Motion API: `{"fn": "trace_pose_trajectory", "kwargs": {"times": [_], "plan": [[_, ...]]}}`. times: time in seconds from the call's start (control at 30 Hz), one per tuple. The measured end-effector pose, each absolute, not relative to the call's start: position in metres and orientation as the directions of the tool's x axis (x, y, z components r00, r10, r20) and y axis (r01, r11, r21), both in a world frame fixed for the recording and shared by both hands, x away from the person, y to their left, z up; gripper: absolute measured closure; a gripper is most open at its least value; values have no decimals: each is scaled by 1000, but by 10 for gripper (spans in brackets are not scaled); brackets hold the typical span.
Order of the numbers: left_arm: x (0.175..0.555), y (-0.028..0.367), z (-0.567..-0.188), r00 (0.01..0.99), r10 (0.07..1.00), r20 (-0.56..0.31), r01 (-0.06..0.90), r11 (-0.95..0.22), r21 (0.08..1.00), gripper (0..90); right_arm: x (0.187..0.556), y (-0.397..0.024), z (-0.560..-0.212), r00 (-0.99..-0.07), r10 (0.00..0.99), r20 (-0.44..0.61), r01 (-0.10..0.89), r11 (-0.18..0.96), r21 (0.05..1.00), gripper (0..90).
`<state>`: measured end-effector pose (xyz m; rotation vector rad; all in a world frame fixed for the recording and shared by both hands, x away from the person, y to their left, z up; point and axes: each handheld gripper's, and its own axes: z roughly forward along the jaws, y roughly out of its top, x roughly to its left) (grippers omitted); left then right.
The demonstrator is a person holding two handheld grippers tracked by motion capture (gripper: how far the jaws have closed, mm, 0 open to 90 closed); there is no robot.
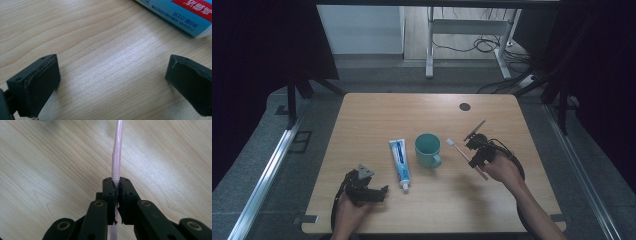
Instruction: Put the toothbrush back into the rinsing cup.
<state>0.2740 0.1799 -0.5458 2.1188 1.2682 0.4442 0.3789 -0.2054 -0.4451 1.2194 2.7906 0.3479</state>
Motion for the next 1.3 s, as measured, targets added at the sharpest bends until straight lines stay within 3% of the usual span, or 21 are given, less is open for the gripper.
{"fn": "trace_pose_trajectory", "kwargs": {"times": [0.57,1.3], "plan": [[274,180,-546,482,876,-29,666,-345,661,0,375,-208,-420,-693,720,22,683,648,338,836],[274,180,-546,483,875,-27,665,-347,661,0,371,-209,-405,-715,698,32,598,588,545,836]]}}
